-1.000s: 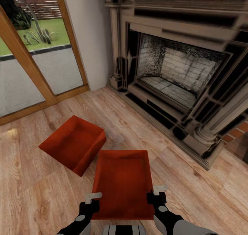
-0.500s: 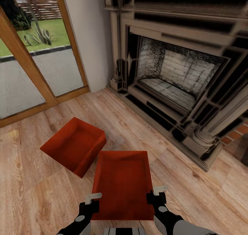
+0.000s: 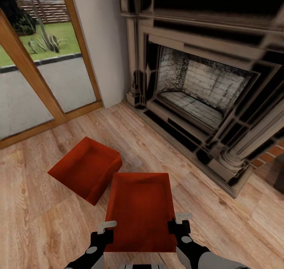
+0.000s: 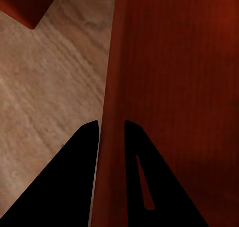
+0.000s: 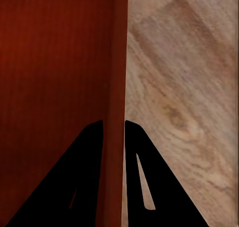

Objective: Move the two storage containers from the living room to the garage. In the garage, place one container on the floor and stack the other container on top of it (either order is fine).

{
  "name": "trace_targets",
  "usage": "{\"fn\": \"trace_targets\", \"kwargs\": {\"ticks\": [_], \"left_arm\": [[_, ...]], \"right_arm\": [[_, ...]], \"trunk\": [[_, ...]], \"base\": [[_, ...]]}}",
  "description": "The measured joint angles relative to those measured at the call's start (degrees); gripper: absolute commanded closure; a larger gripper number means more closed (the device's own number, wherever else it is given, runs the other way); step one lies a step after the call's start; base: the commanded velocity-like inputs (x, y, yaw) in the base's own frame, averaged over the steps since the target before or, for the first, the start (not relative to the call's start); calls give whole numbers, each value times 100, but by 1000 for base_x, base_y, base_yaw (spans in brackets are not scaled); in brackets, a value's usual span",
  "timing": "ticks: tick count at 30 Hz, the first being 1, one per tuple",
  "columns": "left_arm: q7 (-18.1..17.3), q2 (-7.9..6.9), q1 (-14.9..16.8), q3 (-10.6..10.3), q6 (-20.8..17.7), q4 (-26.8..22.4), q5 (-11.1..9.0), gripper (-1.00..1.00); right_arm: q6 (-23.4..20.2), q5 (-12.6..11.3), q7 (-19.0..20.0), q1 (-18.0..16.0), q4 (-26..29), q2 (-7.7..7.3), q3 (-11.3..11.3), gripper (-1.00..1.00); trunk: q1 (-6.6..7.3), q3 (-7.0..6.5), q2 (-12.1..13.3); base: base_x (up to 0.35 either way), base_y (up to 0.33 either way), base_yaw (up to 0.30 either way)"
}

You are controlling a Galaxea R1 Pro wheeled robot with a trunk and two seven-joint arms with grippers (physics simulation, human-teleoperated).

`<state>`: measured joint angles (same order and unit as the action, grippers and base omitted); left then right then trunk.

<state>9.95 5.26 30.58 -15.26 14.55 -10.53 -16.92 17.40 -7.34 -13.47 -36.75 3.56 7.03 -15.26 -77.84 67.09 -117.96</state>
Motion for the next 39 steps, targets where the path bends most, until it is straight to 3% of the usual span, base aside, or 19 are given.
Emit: {"fn": "trace_targets", "kwargs": {"ticks": [39], "left_arm": [[-8,-12,0,-8,20,-15,-3,100]], "right_arm": [[28,-30,-9,0,5,8,-22,100]], "trunk": [[857,-700,1564]], "base": [[0,0,0]]}}
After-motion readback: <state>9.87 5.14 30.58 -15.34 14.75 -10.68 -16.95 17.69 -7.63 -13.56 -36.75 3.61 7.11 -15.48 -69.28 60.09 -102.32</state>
